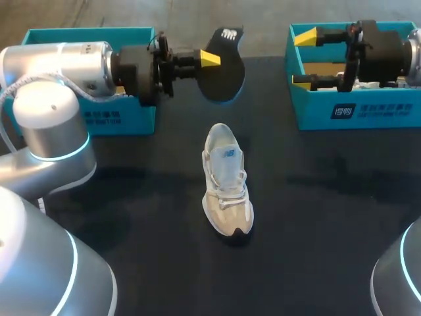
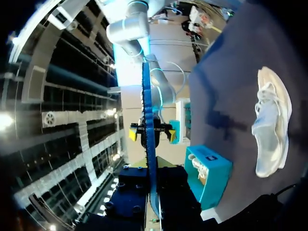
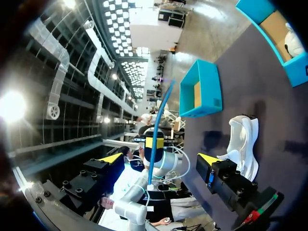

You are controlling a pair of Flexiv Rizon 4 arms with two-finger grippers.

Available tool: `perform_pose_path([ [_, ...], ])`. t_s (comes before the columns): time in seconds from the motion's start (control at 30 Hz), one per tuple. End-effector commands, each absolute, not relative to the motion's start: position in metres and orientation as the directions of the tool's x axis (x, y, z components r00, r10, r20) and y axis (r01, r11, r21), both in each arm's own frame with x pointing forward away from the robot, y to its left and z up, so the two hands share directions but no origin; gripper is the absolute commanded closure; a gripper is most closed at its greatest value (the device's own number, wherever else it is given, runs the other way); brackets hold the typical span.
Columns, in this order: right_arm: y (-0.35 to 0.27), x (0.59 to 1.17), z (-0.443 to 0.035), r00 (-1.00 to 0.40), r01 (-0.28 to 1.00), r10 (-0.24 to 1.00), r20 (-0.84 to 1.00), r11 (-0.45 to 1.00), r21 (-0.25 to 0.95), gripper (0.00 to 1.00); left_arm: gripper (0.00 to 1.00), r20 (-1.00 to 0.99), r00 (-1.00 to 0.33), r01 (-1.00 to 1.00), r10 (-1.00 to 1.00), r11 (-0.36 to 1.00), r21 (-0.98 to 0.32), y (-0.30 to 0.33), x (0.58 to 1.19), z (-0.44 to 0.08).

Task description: Take the shoe out of the shoebox, open the shoe tongue, remove and reinsert the insole, then place the shoe into the shoebox

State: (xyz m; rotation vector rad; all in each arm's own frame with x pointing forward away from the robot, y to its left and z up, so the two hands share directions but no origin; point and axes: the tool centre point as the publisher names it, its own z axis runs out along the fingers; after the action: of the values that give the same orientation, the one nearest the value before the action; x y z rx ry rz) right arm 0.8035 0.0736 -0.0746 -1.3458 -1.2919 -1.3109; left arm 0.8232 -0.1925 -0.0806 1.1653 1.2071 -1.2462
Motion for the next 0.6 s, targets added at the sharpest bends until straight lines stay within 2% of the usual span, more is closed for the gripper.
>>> perform_pose_path([
  [0.03,0.075,0.804,-0.075,-0.076,0.988,0.116,0.99,-0.122,0.09,0.0,1.0,-0.965,-0.26,0.964,0.019,-0.042,-0.261,-0.189,0.818,-0.074],
  [0.17,0.075,0.804,-0.075,-0.076,0.988,0.116,0.99,-0.122,0.09,0.0,1.0,-0.865,-0.498,0.863,0.055,-0.061,-0.501,-0.188,0.812,-0.071],
  [0.3,0.075,0.804,-0.075,-0.076,0.988,0.116,0.99,-0.122,0.09,0.0,1.0,-0.732,-0.674,0.734,0.105,-0.016,-0.678,-0.187,0.807,-0.073],
  [0.43,0.075,0.804,-0.075,-0.076,0.988,0.116,0.99,-0.122,0.09,0.0,1.0,-0.443,-0.888,0.451,0.127,0.039,-0.892,-0.187,0.802,-0.078],
  [0.6,0.075,0.804,-0.075,-0.076,0.988,0.116,0.99,-0.122,0.09,0.0,1.0,-0.149,-0.981,0.151,0.123,0.001,-0.989,-0.187,0.804,-0.084],
])
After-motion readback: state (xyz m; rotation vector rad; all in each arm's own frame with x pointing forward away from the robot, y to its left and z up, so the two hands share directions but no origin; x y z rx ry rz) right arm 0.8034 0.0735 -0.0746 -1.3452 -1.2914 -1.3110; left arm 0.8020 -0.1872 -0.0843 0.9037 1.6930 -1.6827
